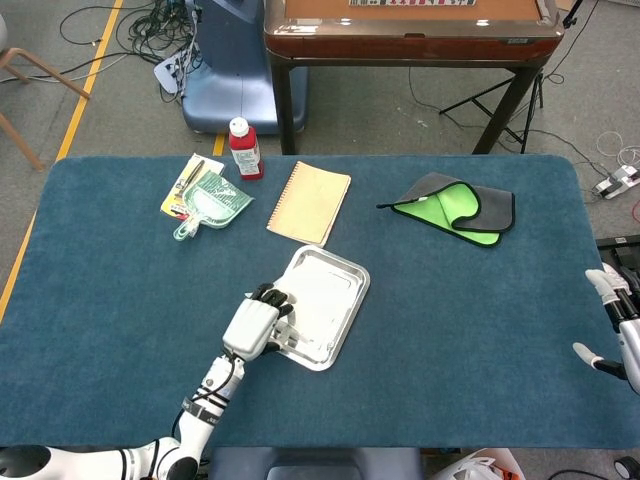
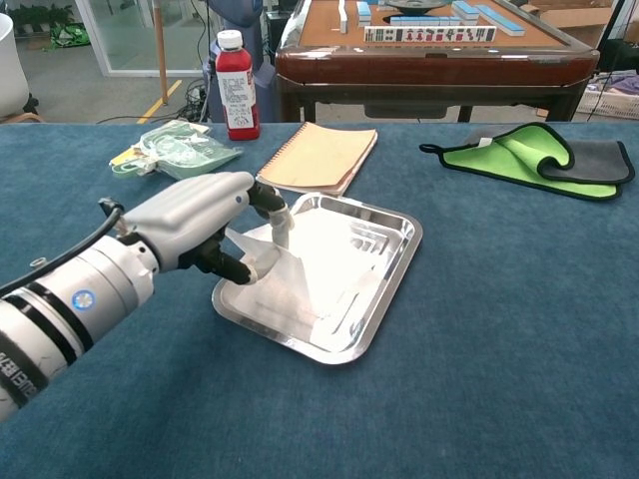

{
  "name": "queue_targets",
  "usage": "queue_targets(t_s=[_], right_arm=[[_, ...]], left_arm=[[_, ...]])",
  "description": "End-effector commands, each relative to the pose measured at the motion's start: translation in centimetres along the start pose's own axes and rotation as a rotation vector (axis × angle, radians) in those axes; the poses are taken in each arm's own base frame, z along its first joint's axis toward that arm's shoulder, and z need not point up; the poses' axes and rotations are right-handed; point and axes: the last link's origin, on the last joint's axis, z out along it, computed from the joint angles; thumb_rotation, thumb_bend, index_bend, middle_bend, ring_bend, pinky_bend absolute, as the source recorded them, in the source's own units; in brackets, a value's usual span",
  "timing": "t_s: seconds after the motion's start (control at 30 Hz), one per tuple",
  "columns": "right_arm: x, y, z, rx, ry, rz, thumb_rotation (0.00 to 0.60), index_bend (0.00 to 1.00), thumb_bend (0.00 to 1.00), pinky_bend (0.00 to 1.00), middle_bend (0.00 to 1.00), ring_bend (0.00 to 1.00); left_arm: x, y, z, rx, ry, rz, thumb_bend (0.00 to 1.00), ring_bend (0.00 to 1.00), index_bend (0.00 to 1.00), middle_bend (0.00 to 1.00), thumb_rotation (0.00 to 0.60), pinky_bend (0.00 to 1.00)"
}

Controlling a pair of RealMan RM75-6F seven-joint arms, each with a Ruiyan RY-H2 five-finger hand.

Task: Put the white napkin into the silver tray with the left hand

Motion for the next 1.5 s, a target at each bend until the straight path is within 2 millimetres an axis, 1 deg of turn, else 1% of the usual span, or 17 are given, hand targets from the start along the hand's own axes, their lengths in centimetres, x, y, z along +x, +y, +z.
queue_targets(t_s=[0.03,0.1,0.23,0.43,0.67,0.83,0.93,1.0,1.1,1.2,1.4,1.5], right_arm=[[-0.1,0.0,0.0,0.001,-0.001,0.002,0.600,0.07,0.03,0.05,0.16,0.00],[-0.1,0.0,0.1,0.003,-0.001,0.005,0.600,0.07,0.03,0.05,0.16,0.00],[-0.3,-0.1,0.1,0.007,-0.004,0.010,0.600,0.07,0.03,0.05,0.16,0.00],[-0.1,0.2,-0.1,-0.001,-0.001,0.003,0.600,0.07,0.03,0.05,0.16,0.00],[0.0,0.3,-0.4,-0.008,-0.003,0.000,0.600,0.07,0.03,0.05,0.16,0.00],[-0.1,0.3,-0.3,-0.007,-0.006,0.002,0.600,0.07,0.03,0.05,0.16,0.00],[-0.1,0.3,-0.3,-0.005,-0.005,0.005,0.600,0.07,0.03,0.05,0.16,0.00],[-0.1,0.3,-0.4,-0.005,-0.004,0.005,0.600,0.07,0.03,0.05,0.16,0.00],[-0.1,0.4,-0.5,-0.008,-0.004,0.005,0.600,0.07,0.03,0.05,0.16,0.00],[0.0,0.4,-0.6,-0.009,-0.001,0.005,0.600,0.07,0.03,0.05,0.16,0.00],[0.0,0.4,-0.8,-0.010,0.000,0.006,0.600,0.07,0.03,0.05,0.16,0.00],[0.0,0.4,-0.9,-0.010,-0.001,0.008,0.600,0.07,0.03,0.05,0.16,0.00]], left_arm=[[0.5,-0.4,-0.5,0.017,0.002,0.014,0.44,0.27,0.59,0.32,0.600,0.16],[0.7,-0.2,-0.8,0.015,-0.006,0.010,0.44,0.27,0.59,0.32,0.600,0.16],[0.2,1.0,-1.4,-0.018,-0.047,-0.016,0.44,0.27,0.60,0.32,0.600,0.16],[-1.1,2.8,-0.8,-0.051,-0.089,-0.041,0.44,0.26,0.59,0.32,0.600,0.16],[-1.5,3.4,0.1,-0.043,-0.101,-0.077,0.43,0.26,0.57,0.32,0.600,0.16],[-1.5,3.8,0.1,-0.058,-0.108,-0.088,0.43,0.26,0.51,0.32,0.600,0.16],[-1.8,4.0,0.1,-0.065,-0.123,-0.092,0.43,0.25,0.45,0.32,0.600,0.16],[-2.1,4.1,0.2,-0.071,-0.136,-0.093,0.43,0.22,0.38,0.32,0.600,0.16],[-2.2,4.2,0.4,-0.082,-0.142,-0.079,0.42,0.14,0.27,0.26,0.600,0.16],[-2.4,4.1,0.6,-0.085,-0.153,-0.061,0.42,0.08,0.20,0.20,0.600,0.16],[-2.4,4.5,0.6,-0.099,-0.171,-0.034,0.37,0.00,0.08,0.12,0.600,0.16],[-2.3,4.7,0.7,-0.112,-0.178,-0.006,0.34,0.00,0.04,0.10,0.600,0.15]])
